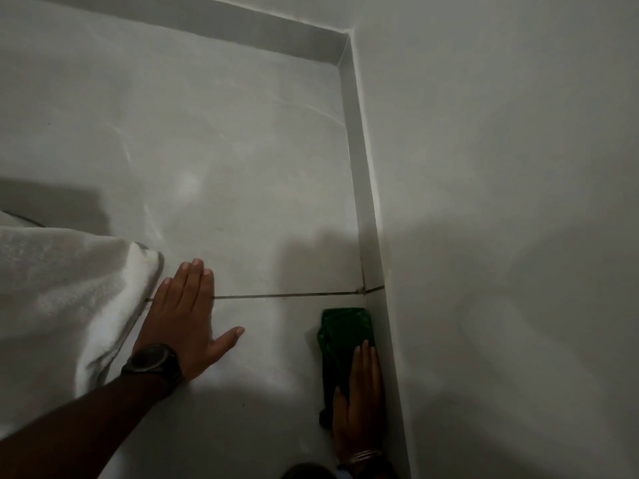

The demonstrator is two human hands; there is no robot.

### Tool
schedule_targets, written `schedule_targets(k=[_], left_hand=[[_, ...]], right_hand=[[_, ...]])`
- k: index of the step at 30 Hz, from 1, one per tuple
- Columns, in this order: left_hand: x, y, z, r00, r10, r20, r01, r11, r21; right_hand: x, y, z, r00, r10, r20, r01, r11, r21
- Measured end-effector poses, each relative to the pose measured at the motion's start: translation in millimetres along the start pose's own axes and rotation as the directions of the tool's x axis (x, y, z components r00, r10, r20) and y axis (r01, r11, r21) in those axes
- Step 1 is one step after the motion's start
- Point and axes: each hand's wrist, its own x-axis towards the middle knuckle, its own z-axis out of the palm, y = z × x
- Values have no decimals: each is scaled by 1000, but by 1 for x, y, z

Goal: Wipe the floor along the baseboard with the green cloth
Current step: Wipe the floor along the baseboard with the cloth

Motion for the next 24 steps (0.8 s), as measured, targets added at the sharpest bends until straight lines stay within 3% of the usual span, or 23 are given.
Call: schedule_targets(k=[10,16,24], left_hand=[[0,1,-2,1000,10,-29,-10,1000,-29],[0,0,-2,999,10,-30,-11,999,-36],[2,1,0,1000,1,-31,-1,1000,-12]], right_hand=[[130,-39,8,994,29,-102,-21,997,77],[175,-48,10,992,-33,-124,40,998,53],[295,-79,10,997,-75,-26,76,997,29]])
